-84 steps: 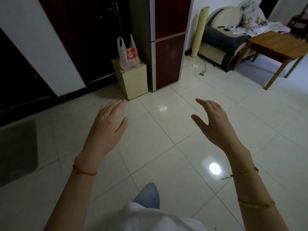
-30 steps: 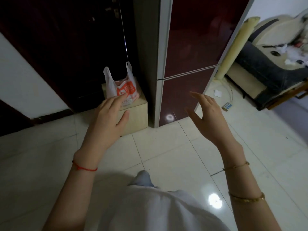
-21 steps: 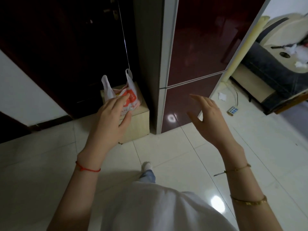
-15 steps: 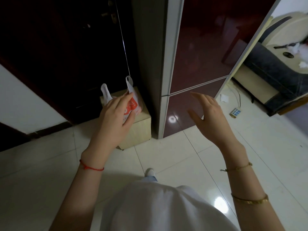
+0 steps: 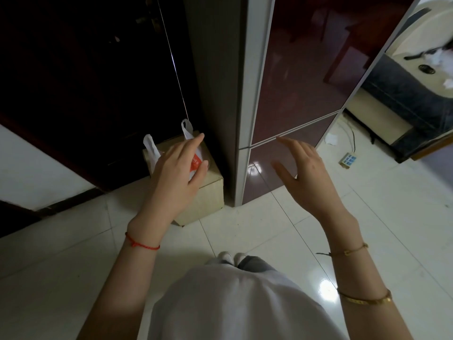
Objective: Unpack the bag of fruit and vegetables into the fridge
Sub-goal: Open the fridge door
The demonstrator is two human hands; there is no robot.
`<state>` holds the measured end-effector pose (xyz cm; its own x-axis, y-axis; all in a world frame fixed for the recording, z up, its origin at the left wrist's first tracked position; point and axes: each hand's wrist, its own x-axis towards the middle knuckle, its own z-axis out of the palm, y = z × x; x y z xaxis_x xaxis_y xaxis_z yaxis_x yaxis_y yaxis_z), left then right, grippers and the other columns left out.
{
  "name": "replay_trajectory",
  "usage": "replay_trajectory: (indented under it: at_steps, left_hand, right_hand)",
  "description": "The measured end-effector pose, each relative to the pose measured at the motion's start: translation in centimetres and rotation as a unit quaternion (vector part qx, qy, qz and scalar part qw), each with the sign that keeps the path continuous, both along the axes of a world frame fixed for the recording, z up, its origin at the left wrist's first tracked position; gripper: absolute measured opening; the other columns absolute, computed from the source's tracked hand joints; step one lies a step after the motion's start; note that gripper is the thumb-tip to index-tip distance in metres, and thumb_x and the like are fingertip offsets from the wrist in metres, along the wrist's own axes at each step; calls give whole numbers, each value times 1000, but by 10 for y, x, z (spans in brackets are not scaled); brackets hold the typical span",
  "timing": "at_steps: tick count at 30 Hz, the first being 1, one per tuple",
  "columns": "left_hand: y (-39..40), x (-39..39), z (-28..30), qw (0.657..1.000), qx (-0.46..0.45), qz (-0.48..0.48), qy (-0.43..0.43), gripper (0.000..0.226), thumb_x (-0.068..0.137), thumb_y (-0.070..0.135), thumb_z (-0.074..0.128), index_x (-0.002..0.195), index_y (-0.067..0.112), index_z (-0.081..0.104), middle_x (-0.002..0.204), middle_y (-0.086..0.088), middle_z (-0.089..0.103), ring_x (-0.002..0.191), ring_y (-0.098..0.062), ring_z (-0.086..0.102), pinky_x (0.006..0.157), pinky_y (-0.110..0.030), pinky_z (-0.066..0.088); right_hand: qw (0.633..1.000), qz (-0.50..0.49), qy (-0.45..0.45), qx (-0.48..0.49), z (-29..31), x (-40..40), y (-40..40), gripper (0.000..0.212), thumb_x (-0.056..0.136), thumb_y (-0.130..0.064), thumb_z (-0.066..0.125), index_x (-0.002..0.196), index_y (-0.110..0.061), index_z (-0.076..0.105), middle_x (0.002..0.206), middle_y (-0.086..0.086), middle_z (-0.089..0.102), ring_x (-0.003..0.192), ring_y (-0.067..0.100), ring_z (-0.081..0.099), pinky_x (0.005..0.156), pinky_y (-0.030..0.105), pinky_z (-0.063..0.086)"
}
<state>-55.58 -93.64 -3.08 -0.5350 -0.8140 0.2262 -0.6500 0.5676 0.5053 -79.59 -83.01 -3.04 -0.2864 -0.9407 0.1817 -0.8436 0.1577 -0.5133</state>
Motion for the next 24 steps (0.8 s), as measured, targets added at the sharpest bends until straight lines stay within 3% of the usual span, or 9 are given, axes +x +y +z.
replay_trajectory:
  at_steps: [7, 10, 18, 24]
  left_hand:
    - [-9, -25, 9, 1000, 10, 9, 25, 56, 96, 34, 44, 148, 21, 31, 145, -3, 44, 131, -19, 46, 99, -36, 50]
    - [-20, -44, 10, 999, 7, 16, 42, 55, 97, 32, 46, 149, 22, 29, 147, -1, 42, 134, -17, 42, 102, -33, 42]
    - [-72, -108, 18, 991, 33, 60, 113, 56, 97, 30, 49, 149, 21, 29, 149, -1, 40, 136, -17, 40, 104, -28, 38]
    - [-111, -143, 24, 986, 55, 67, 146, 60, 97, 29, 51, 150, 16, 27, 151, -10, 36, 136, -23, 40, 108, -40, 41]
  right_hand:
    - [1000, 5, 3, -1, 11, -9, -12, 51, 97, -32, 57, 144, -19, 44, 141, 3, 53, 134, 25, 45, 111, 47, 39]
    - [999, 21, 31, -17, 22, -16, -24, 51, 97, -33, 55, 144, -19, 44, 142, 3, 52, 135, 25, 43, 111, 47, 38]
    - [981, 61, 152, -106, 68, -46, -99, 57, 94, -42, 39, 142, -12, 45, 147, 8, 46, 142, 30, 34, 116, 47, 31]
    - [947, 70, 264, -171, 96, -55, -165, 54, 97, -32, 51, 146, -13, 39, 155, 8, 36, 150, 31, 20, 123, 47, 18]
